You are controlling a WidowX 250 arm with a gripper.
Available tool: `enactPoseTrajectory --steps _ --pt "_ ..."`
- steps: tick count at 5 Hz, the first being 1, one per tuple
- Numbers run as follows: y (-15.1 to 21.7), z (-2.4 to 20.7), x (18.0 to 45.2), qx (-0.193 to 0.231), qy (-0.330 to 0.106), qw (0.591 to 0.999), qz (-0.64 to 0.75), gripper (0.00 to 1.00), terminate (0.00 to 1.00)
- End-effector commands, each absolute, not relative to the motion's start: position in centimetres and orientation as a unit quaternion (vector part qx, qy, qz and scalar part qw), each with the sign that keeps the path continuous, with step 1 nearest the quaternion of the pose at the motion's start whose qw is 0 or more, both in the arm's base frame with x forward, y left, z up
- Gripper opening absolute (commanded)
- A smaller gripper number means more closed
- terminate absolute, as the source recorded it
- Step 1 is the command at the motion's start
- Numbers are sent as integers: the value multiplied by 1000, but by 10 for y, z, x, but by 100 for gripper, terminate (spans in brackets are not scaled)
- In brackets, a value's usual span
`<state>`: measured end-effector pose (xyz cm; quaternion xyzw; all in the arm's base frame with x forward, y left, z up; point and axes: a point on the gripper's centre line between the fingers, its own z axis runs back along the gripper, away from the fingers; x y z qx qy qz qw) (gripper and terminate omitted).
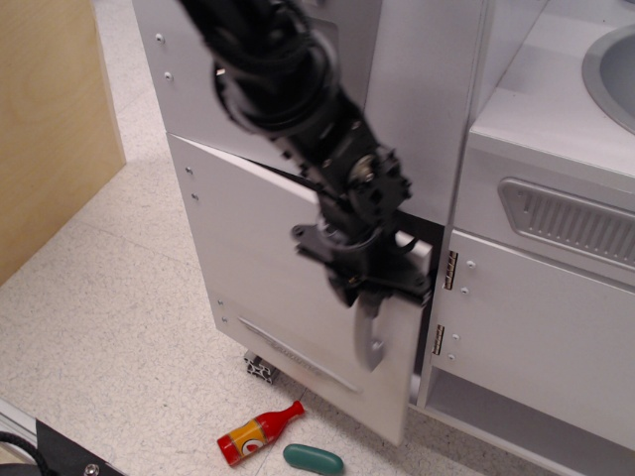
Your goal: Open low fridge
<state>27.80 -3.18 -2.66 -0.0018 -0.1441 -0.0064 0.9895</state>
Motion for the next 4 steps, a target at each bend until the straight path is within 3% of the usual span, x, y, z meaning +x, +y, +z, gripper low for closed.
enactPoseTrajectory --steps 1,2,3,4 --pt "-24 -5 242 17 -144 988 -52 100 0" --pt "-25 24 239 2 -132 990 -59 100 0" --pt "-31 62 246 -25 -148 987 -56 100 0" --pt "-41 76 265 -37 -167 985 -39 100 0"
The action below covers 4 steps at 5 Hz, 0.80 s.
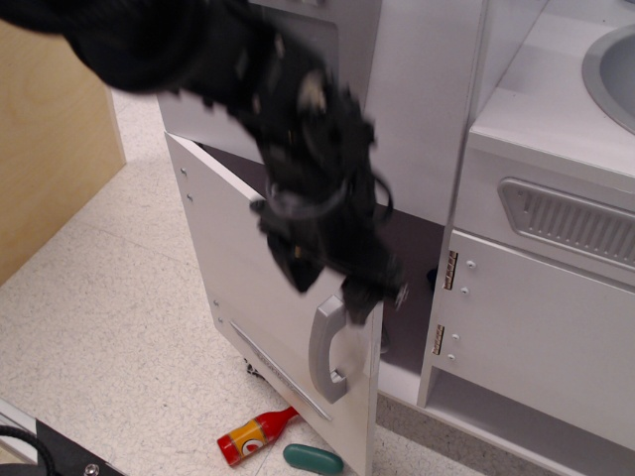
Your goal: Open low fridge
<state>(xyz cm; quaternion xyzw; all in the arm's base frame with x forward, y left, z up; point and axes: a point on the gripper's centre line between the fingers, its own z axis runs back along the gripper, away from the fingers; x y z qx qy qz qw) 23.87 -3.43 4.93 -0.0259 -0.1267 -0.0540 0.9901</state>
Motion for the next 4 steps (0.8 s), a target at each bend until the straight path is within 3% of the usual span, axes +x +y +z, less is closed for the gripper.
enactPoseTrajectory --steps 1,2,4 --pt "-47 71 285 -29 -180 983 -31 100 0" --pt "-47 51 302 -20 -171 985 -26 100 0" --pt "-36 8 300 3 -118 993 -5 100 0"
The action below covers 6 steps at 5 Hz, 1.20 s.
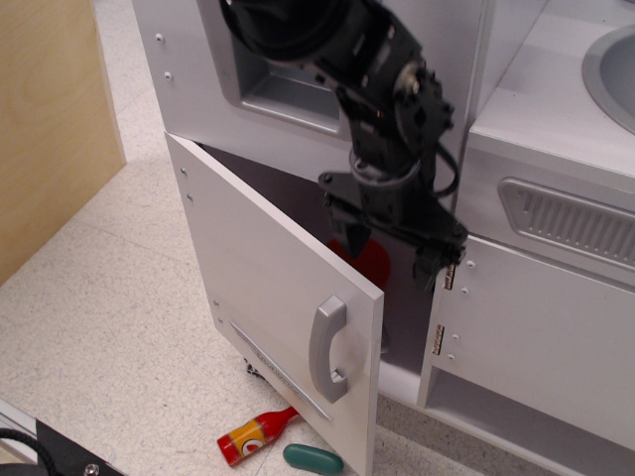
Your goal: Open low fridge
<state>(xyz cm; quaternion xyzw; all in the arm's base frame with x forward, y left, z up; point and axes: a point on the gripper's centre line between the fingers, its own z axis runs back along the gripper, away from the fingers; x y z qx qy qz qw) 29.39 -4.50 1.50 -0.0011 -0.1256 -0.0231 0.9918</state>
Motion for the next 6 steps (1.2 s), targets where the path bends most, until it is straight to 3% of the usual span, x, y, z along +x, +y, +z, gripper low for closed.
enactPoseTrajectory --steps 1,3,6 --pt "-27 1 282 14 -107 994 -15 100 0" --pt "7 -9 231 17 -74 995 -59 100 0" --pt "73 -12 184 33 -58 995 -80 100 0"
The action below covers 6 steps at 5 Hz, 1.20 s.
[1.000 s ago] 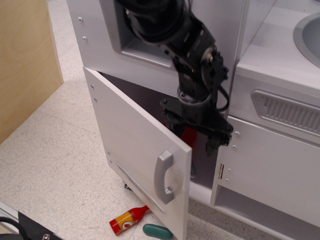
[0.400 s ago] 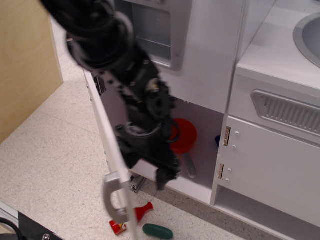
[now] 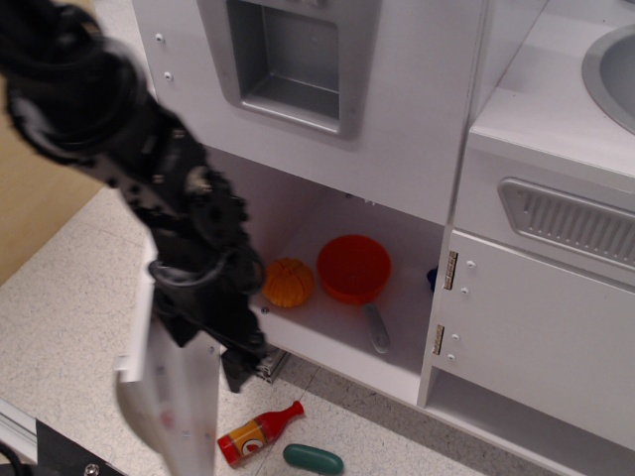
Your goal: Open low fridge
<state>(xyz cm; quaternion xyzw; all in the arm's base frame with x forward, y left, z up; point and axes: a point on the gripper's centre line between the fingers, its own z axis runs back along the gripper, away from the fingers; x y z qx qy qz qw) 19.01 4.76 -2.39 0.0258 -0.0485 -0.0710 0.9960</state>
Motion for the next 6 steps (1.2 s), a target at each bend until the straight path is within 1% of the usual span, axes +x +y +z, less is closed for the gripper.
enactPoseTrajectory --steps 1,2,3,5,6 --pt "89 -9 175 41 -69 992 -93 100 0" --pt "111 -8 172 39 -64 993 -94 100 0" --pt "125 -11 174 70 -67 990 -101 100 0" --pt "125 -11 174 70 -67 990 -101 100 0" --pt "125 -11 174 70 -67 990 -101 100 100"
